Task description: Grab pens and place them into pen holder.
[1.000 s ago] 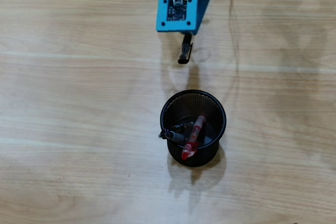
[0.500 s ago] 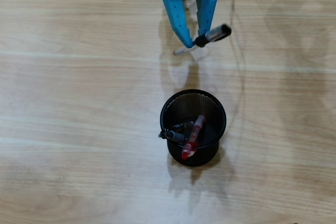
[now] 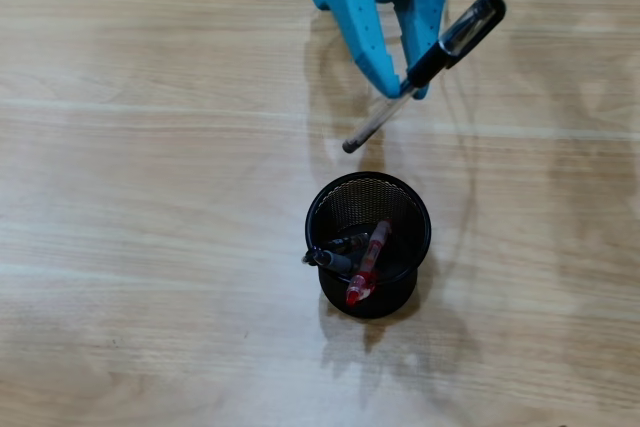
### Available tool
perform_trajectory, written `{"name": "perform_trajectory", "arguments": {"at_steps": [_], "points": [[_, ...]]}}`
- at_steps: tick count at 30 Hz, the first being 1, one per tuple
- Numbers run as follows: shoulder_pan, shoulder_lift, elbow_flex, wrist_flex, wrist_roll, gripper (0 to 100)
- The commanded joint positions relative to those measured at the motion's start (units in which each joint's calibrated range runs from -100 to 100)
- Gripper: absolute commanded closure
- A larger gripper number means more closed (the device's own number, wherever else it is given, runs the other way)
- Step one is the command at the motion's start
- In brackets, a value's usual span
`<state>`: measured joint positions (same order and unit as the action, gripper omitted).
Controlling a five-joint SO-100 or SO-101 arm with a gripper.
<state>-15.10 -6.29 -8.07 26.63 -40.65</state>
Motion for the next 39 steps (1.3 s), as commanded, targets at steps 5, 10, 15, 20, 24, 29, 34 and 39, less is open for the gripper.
{"name": "perform_trajectory", "arguments": {"at_steps": [5,10,15,20,24,29,34,39], "points": [[-0.12,-0.12,-2.6,-2.53,3.63,98],[-0.12,0.3,-2.24,-9.36,5.05,98],[-0.22,4.29,-2.24,-15.92,4.47,98],[-0.95,6.58,2.46,-21.66,-0.14,98],[-1.22,6.67,10.25,-26.58,-3.75,98],[-1.22,6.58,20.74,-35.7,-6.68,98],[-0.4,6.58,30.97,-45.81,-7.99,98],[0.7,6.58,35.4,-49.0,-7.99,98]]}}
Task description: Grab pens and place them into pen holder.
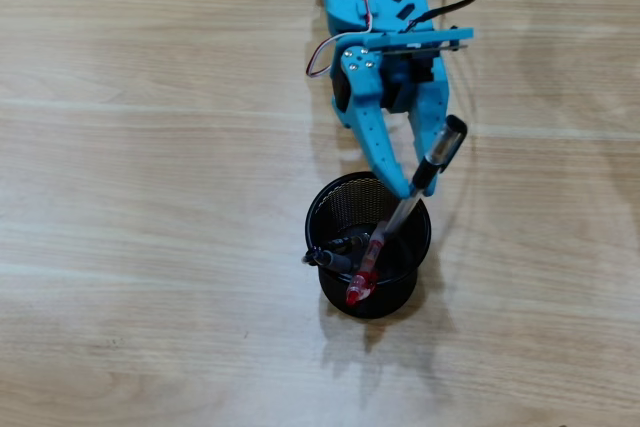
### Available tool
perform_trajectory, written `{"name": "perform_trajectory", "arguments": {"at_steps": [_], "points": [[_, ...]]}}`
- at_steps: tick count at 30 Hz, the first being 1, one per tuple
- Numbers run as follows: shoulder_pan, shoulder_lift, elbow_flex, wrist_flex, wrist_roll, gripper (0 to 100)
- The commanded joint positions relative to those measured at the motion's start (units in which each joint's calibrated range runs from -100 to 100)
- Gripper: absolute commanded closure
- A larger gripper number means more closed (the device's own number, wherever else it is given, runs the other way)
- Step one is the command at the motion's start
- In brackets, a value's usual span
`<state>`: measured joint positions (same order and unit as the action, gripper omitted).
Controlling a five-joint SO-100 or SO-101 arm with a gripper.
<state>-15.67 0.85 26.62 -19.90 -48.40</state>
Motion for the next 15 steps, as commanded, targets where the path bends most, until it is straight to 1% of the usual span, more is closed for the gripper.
{"name": "perform_trajectory", "arguments": {"at_steps": [1,5,10,15], "points": [[1.27,-0.55,0.98,-2.47,-0.24,98],[1.36,-0.55,0.98,-2.11,-0.24,98],[0.81,-0.47,0.98,-1.93,-0.24,89],[0.63,-0.47,0.98,-1.83,-0.29,89]]}}
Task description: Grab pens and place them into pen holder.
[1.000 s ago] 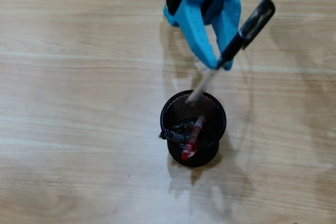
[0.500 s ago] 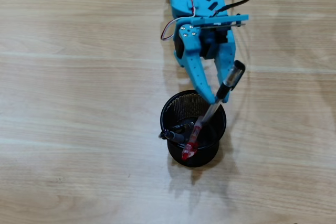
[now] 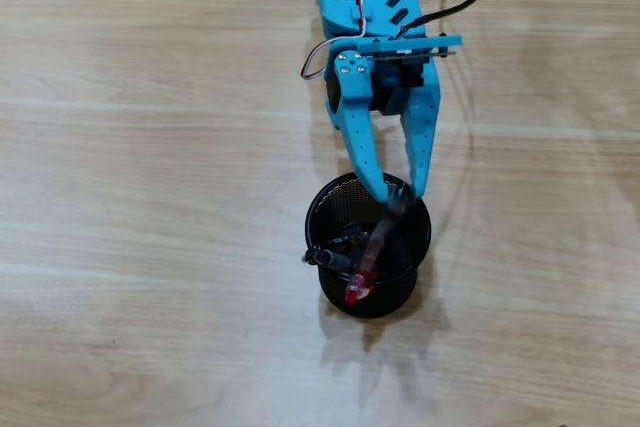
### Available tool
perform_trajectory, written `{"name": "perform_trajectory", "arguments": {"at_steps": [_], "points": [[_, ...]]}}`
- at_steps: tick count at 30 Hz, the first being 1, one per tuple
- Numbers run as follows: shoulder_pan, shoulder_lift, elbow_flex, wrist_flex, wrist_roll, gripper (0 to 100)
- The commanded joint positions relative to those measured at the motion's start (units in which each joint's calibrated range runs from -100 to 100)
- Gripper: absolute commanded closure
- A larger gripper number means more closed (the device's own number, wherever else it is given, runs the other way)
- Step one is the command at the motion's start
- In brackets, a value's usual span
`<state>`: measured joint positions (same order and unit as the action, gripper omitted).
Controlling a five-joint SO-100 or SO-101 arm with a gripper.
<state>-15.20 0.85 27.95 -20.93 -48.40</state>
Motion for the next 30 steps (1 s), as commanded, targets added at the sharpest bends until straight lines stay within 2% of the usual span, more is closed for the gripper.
{"name": "perform_trajectory", "arguments": {"at_steps": [1,7,11,17,24,25,30], "points": [[0.15,-0.47,-0.35,-0.8,-0.29,89],[0.06,-0.64,-0.35,-0.89,0.02,89],[0.15,-2.42,0.1,-0.43,0.29,97],[1.16,-11.59,5.81,7.95,5.47,97],[5.09,-29.51,17.75,21.8,15.73,97],[6.01,-35.46,22.73,24.08,19.71,97],[7.38,-52.27,37.03,30.82,30.76,97]]}}
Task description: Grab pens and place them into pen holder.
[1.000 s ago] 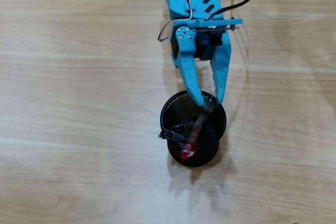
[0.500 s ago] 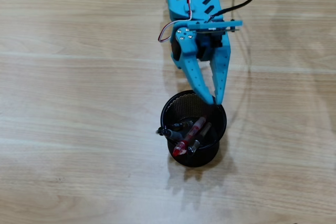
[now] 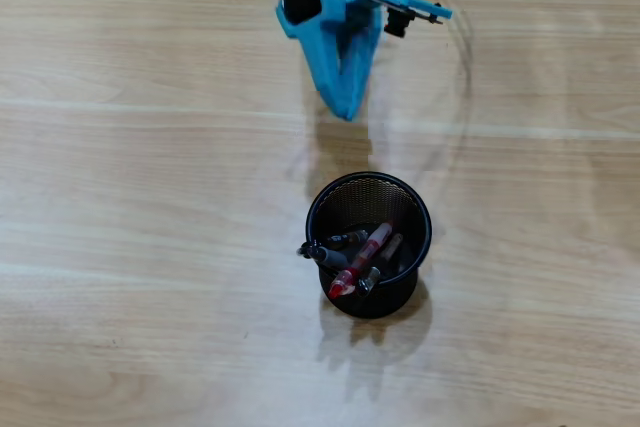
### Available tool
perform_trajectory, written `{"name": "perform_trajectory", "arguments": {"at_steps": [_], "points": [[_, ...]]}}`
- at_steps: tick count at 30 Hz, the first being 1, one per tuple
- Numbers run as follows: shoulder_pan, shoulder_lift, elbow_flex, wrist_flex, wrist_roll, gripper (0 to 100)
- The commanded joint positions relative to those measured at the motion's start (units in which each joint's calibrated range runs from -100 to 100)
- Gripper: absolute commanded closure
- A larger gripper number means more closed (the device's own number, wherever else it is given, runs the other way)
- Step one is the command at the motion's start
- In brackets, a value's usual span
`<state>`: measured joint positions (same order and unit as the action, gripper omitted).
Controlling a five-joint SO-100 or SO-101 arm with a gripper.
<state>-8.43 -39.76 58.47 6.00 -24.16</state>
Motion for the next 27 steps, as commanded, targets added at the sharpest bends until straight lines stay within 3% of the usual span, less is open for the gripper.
{"name": "perform_trajectory", "arguments": {"at_steps": [1,10,16,27], "points": [[0.98,-14.12,8.22,5.44,7.98,97],[3.81,-30.0,18.63,25.85,18.04,97],[5.73,-38.84,25.69,36.14,20.29,97],[4.91,-53.7,38.09,45.71,22.17,97]]}}
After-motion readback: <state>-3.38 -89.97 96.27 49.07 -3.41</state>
